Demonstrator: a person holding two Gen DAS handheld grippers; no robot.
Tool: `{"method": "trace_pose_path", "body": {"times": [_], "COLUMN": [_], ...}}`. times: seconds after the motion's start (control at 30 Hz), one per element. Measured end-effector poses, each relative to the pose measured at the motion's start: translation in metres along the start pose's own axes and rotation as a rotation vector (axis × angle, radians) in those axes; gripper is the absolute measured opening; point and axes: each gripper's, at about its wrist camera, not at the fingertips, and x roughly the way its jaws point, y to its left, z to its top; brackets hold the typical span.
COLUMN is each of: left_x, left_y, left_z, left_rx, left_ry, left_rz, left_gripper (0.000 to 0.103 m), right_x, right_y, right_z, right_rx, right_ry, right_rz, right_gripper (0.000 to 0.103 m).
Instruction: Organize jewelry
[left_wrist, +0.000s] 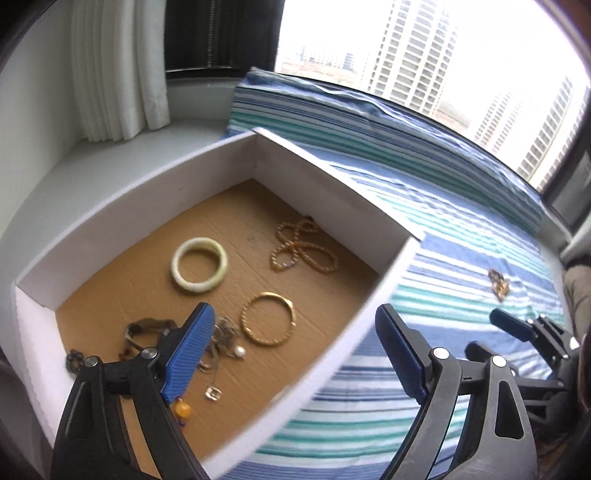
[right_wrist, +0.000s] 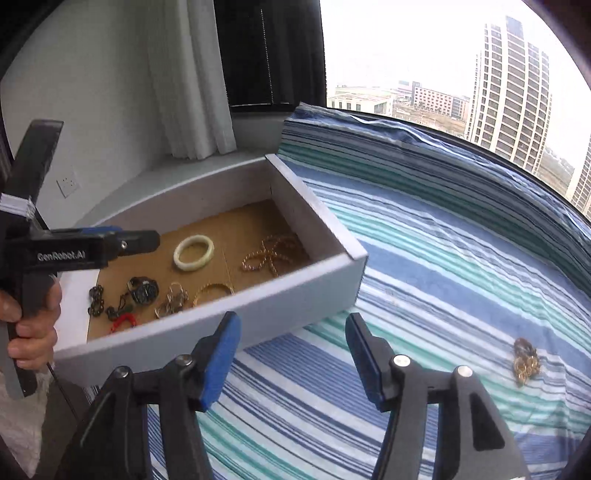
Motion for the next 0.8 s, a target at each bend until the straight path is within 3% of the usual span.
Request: {"method": "trace_pose_path", "body": {"times": [0.2,0.4,0.53,0.8], "left_x": [0.020,0.051,0.049,0.049], "left_y": [-0.087,-0.143,-0.166,-0.177], "left_z": [-0.084,-0.144,-0.158,-0.158], "left_rx": [0.132,0.180,0.248,0.271], "left_ry": [0.076,0.238,0.245,0.219], "left_rz": [-0.119,-0.178,-0.163,-0.141], "left_gripper": [0.093,0.092,0.092,0.093], "right_x": [-0.030,-0.073,-0.092,-0.089], "right_y": [-0.063,-0.115,-0.131,-0.141], "right_z": [-0.120,-0.201,-0.224,-0.231], "right_rx": [0.110,0.268,0.326,0.379], "right_ry": [0.067,0.081,0.061,0.053], "right_rz": [-0.138,-0.287,-0.342,-0.304], "right_gripper": [0.060,0.060,0.060,0.060]}}
